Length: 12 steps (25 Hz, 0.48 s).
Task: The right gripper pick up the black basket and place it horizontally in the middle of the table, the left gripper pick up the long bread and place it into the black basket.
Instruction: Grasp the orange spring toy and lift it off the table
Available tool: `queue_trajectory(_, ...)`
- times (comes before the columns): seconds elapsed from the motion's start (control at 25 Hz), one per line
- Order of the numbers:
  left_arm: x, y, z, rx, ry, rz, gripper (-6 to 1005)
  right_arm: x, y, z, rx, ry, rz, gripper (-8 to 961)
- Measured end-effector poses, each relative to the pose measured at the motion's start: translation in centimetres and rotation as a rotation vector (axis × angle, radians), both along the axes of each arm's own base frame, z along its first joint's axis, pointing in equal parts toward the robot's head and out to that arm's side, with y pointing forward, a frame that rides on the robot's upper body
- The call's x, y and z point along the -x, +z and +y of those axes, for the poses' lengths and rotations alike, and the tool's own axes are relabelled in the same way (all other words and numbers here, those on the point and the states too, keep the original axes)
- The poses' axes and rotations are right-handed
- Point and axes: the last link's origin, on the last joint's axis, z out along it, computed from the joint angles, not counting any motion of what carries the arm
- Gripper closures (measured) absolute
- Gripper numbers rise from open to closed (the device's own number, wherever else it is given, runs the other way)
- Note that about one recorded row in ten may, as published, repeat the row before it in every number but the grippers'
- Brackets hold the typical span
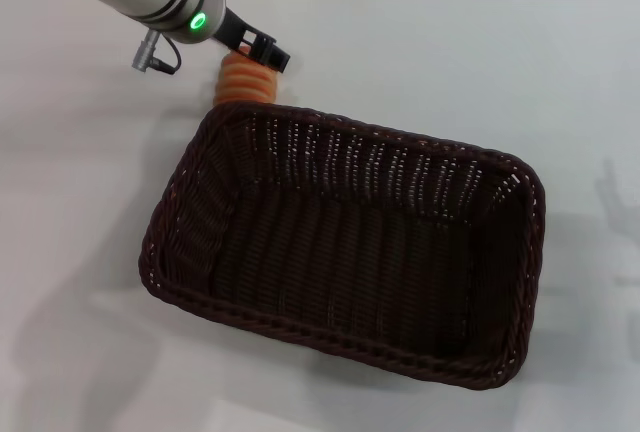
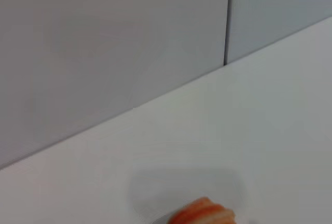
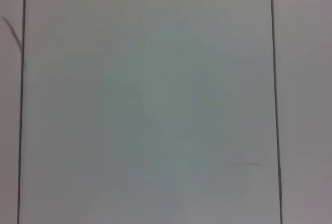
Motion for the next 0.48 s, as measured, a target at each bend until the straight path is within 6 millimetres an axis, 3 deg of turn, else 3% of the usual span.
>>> queue_trajectory(0.48,1.9,-0.8,-0.2,0.017,0.053,0.006,163,0.4,-0.3,-0.1,0.01,0.015,-0.006,131)
